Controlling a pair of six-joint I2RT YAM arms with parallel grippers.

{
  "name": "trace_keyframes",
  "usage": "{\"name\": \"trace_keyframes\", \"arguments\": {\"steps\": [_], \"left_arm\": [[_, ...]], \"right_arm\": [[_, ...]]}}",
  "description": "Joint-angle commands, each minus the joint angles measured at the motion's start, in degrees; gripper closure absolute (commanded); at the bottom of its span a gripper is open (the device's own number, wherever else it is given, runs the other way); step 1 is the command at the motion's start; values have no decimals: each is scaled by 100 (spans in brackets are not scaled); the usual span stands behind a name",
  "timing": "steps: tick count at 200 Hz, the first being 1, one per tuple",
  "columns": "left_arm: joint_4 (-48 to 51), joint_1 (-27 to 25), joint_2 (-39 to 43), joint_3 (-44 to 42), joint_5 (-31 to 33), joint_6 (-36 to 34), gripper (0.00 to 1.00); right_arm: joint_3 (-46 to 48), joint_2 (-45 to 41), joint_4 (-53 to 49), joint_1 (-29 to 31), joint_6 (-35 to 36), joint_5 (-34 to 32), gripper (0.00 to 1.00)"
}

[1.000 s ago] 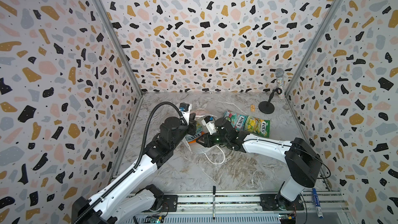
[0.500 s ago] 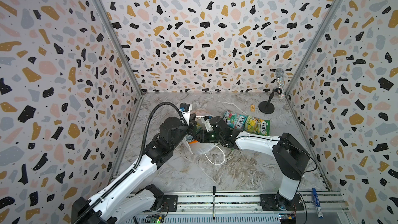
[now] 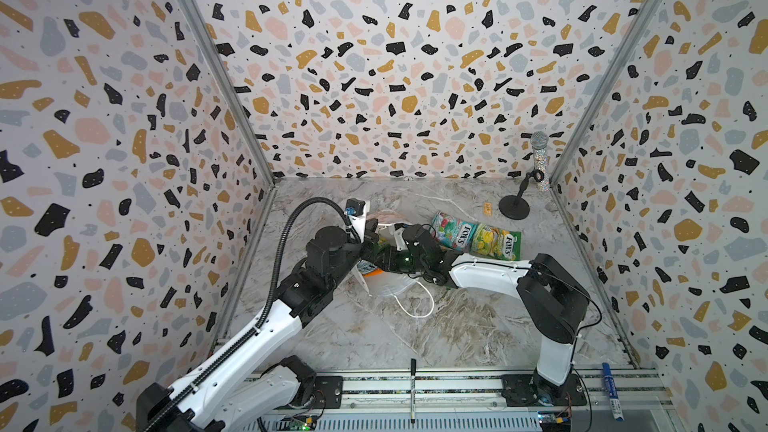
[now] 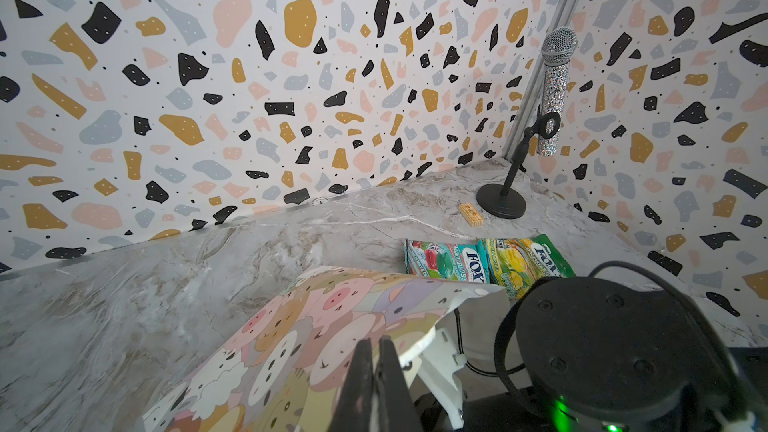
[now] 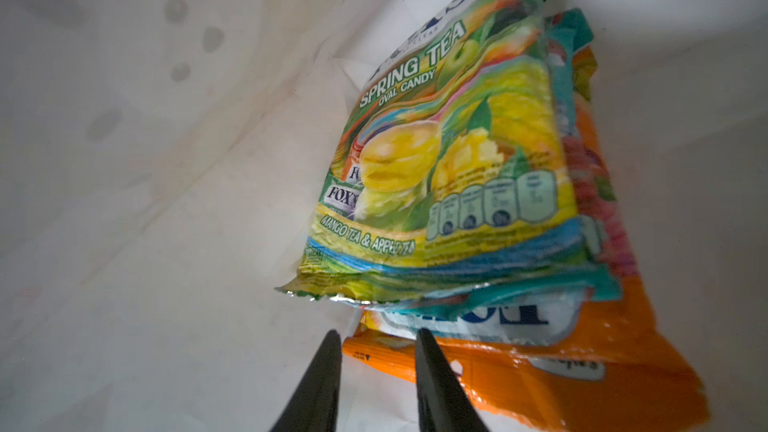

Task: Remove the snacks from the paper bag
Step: 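Grasp the green Spring Tea Mango packet inside the bag with the right gripper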

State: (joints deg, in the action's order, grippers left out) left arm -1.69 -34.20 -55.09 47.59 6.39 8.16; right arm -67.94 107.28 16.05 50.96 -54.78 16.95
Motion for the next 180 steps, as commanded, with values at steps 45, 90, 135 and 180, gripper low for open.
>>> {"name": "trace_keyframes", "arguments": {"steps": [45,90,135,180], "left_arm": [[-225,-18,75,-48,-7,-48,100],[-235,-17,68,-57,-8,-65,100],[-233,-17,60,-57,-33,-96,100],[-244,-20,81,-66,-50,-104,100]], "right_arm": [[-276,206,274,-33,-277,-195,67],[-280,310,419,-77,-422,-196,67],[-294,450,590,-130,-659,-173,67],[-336,647,798,-191,-1035,-218,60]]}}
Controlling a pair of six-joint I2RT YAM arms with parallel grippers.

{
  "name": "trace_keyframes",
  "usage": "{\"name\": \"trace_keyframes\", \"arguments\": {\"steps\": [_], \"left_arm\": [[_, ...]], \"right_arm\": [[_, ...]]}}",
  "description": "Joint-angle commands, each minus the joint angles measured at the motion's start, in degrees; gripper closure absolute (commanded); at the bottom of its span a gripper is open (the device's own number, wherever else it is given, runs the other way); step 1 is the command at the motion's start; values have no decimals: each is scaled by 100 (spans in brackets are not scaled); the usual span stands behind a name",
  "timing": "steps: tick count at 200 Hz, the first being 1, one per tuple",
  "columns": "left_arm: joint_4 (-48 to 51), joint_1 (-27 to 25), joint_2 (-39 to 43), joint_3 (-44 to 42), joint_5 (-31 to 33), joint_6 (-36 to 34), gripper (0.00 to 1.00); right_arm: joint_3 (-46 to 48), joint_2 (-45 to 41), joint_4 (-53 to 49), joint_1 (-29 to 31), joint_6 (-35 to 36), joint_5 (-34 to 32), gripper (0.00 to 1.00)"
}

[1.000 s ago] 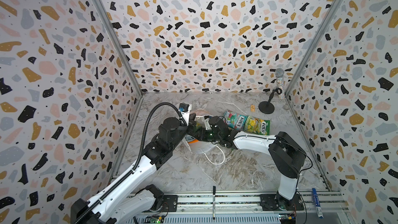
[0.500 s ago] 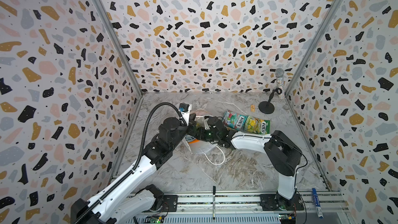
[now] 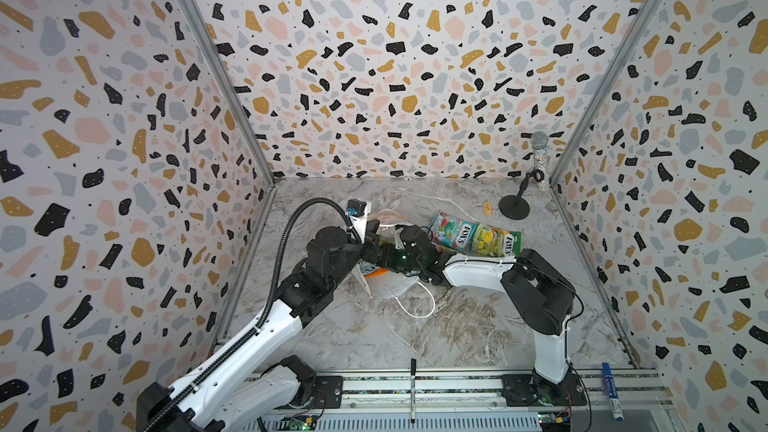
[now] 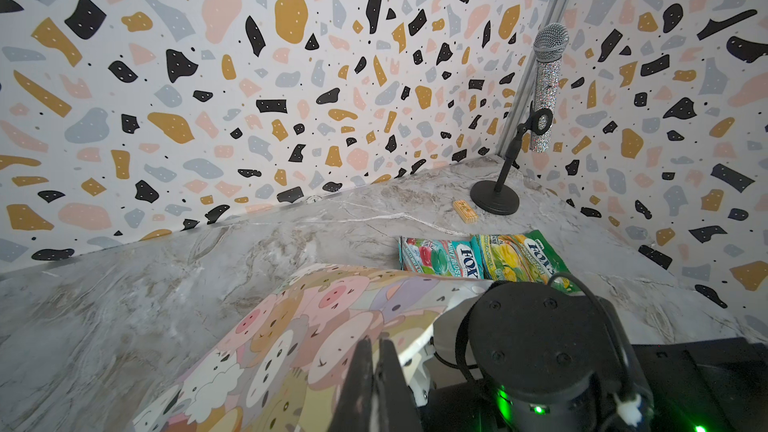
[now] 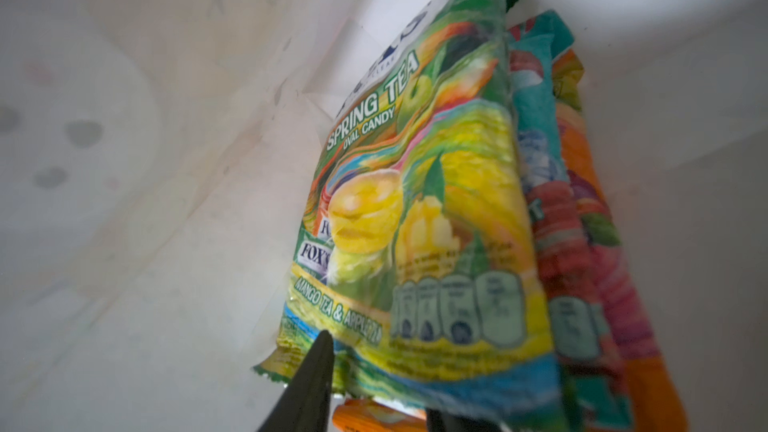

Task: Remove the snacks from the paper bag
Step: 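Grasp the green Spring Tea Mango packet inside the bag with the right gripper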

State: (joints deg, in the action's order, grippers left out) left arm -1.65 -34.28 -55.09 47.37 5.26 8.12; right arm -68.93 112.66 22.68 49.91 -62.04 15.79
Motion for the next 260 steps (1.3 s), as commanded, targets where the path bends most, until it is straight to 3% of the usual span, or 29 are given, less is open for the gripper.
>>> {"name": "trace_keyframes", "arguments": {"steps": [1,29,44,95,138,260], "left_arm": [[-248,-10,84,-44,63,-100,100],[-255,-12,88,-53,85,-105,100],[-248,-17,95,-53,107,-107,100],[-220,-17,64,-44,252,-86,100],[-182,-17,-7,-35,504,-26,100],[-118,-19,-90,-9,673,-11,100]], "right_arm": [[-241,121,134,-86,-318,-103,60],[-466,323,71,-96,-400,-115,60],[-546,384,57,-96,-369,-67,66],[-490,109,-239,-43,83,-299,100],[-343,-238,-360,124,761,-601,100],[174,-1492,-843,339,2200,-570,100]]}}
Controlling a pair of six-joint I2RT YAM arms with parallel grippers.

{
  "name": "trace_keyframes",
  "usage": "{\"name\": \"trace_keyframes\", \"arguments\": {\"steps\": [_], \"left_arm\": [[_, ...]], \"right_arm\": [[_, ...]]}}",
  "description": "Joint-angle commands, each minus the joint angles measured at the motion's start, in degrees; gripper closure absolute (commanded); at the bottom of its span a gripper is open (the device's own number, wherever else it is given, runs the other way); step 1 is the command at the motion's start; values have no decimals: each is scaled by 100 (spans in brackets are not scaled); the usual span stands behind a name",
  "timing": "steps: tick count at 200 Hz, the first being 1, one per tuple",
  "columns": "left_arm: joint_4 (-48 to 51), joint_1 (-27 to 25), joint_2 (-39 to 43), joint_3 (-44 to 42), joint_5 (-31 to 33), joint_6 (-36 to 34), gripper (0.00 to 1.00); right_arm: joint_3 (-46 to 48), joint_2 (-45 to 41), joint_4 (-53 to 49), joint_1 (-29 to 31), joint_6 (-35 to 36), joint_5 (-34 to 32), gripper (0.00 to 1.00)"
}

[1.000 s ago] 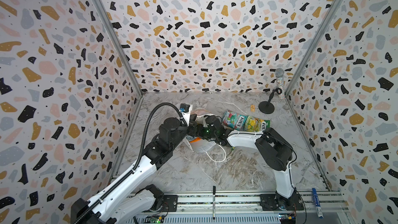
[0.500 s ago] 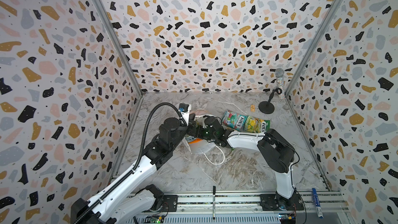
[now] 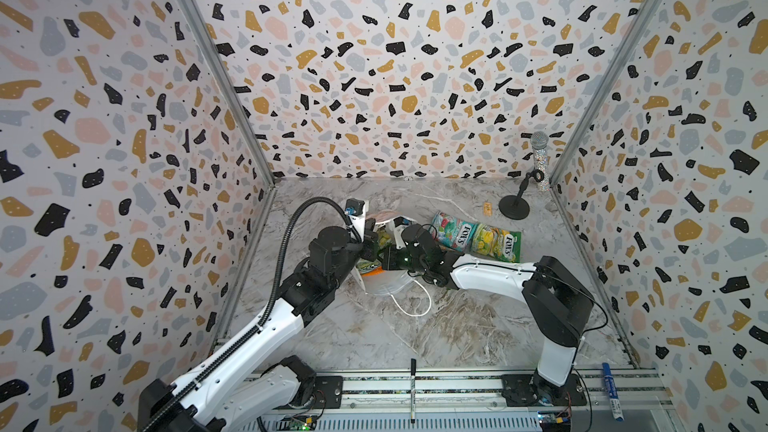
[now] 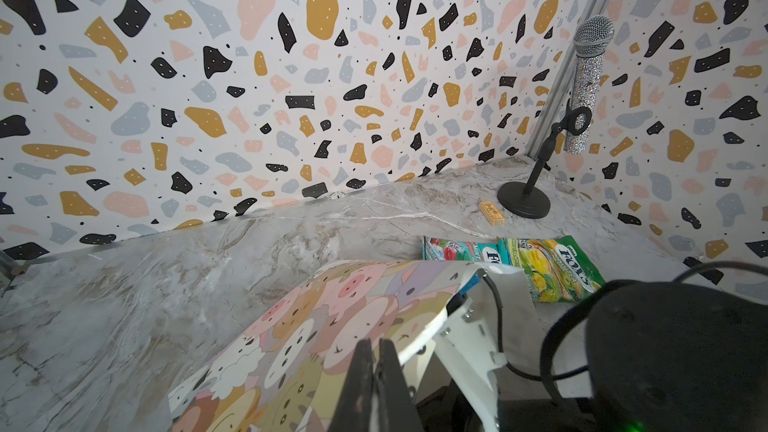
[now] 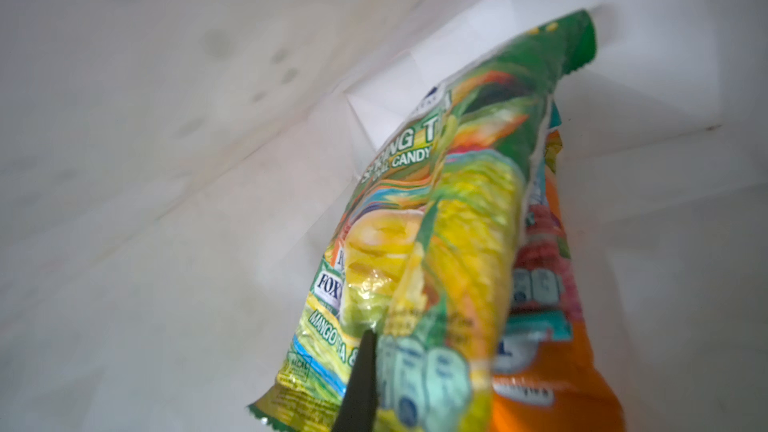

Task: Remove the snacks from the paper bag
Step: 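Grasp the green Spring Tea Mango packet inside the bag with the right gripper, then pull the green Mango packet out of the bag and carry it toward the packets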

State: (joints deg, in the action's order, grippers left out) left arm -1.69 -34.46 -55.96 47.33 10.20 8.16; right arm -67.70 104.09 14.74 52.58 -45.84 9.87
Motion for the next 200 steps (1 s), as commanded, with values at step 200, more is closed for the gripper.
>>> {"name": "trace_keyframes", "arguments": {"steps": [200], "left_arm": [[-68,0,-61,22,189,-21,100]], "right_arm": [[-36,-3332,-1800,130,2510,519,100]]}}
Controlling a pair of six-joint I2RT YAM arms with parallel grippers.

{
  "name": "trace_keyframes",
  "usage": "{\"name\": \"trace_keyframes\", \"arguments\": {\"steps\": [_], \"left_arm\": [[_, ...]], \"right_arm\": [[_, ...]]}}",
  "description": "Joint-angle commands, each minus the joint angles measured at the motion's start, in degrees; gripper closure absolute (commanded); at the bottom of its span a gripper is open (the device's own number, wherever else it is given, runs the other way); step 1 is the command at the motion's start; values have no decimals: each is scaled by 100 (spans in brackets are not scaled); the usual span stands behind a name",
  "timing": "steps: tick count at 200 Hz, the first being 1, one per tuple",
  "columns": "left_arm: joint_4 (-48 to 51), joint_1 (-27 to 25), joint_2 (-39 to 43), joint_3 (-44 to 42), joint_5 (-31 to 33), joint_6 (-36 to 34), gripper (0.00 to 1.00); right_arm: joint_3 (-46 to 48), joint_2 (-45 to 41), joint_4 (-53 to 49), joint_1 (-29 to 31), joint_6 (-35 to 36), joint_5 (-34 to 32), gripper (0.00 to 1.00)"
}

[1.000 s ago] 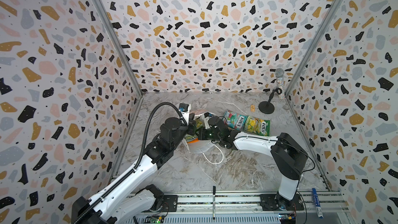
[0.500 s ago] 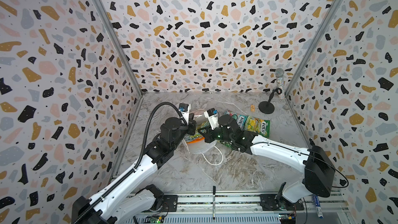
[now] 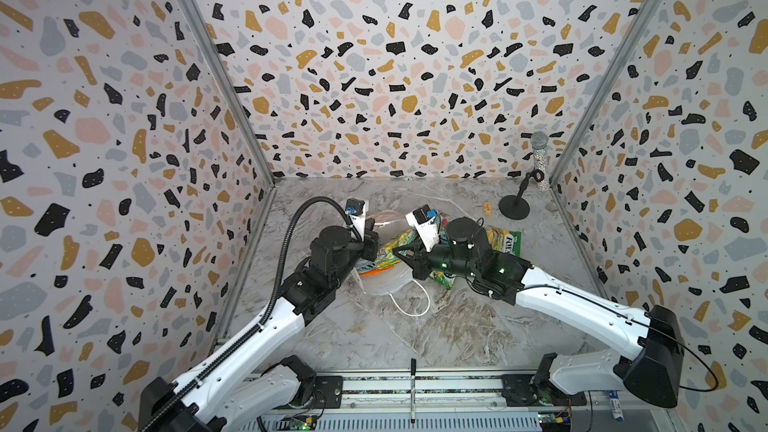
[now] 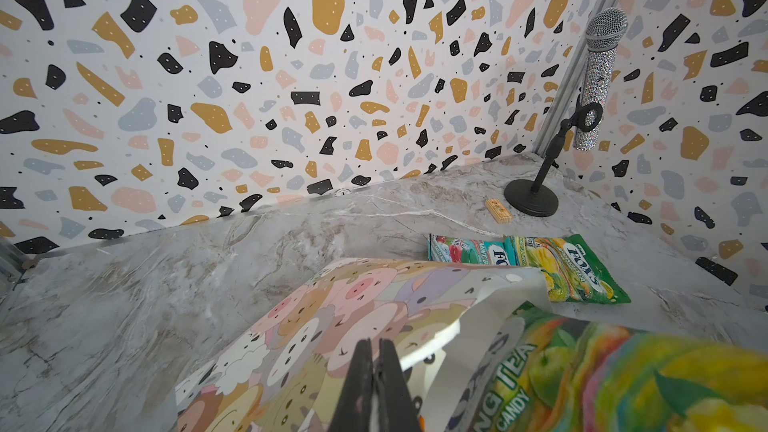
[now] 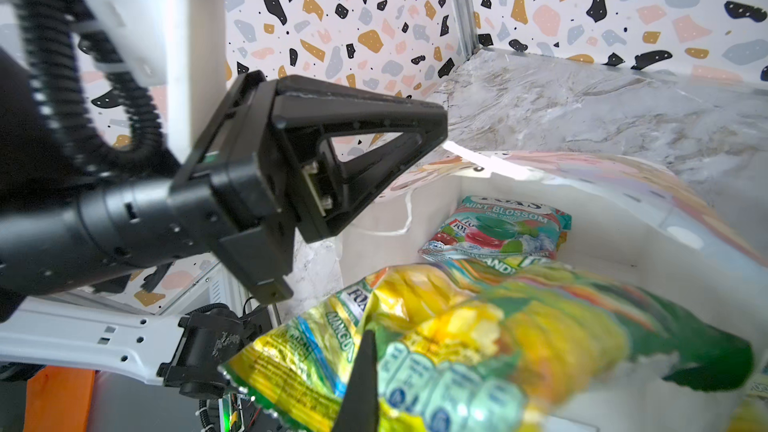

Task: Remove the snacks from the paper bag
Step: 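Pull the green Mango packet out of the bag and carry it toward the packets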

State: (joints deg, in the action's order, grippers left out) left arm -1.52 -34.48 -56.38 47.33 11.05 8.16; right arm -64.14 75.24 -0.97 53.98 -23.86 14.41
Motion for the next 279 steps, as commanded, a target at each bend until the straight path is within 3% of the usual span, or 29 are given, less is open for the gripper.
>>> {"name": "trace_keyframes", "arguments": {"steps": [1,95,212,279], "left_arm": [[-85,2,-21,22,102,-15,100],[-85,0,-5,22,87,-34,100],[-91,2,13,22,44,-22,100],[-97,-3,-19,21,20,-25,100]], "right_arm": [[-390,-461,-232,-10,320,59,100],[-549,-1574,-1357,-407,688,-366,100],[360,-2035,-3175,-3038,971,-282,100],[1086,-1560,-2835,-3415,1112,147,100]]}}
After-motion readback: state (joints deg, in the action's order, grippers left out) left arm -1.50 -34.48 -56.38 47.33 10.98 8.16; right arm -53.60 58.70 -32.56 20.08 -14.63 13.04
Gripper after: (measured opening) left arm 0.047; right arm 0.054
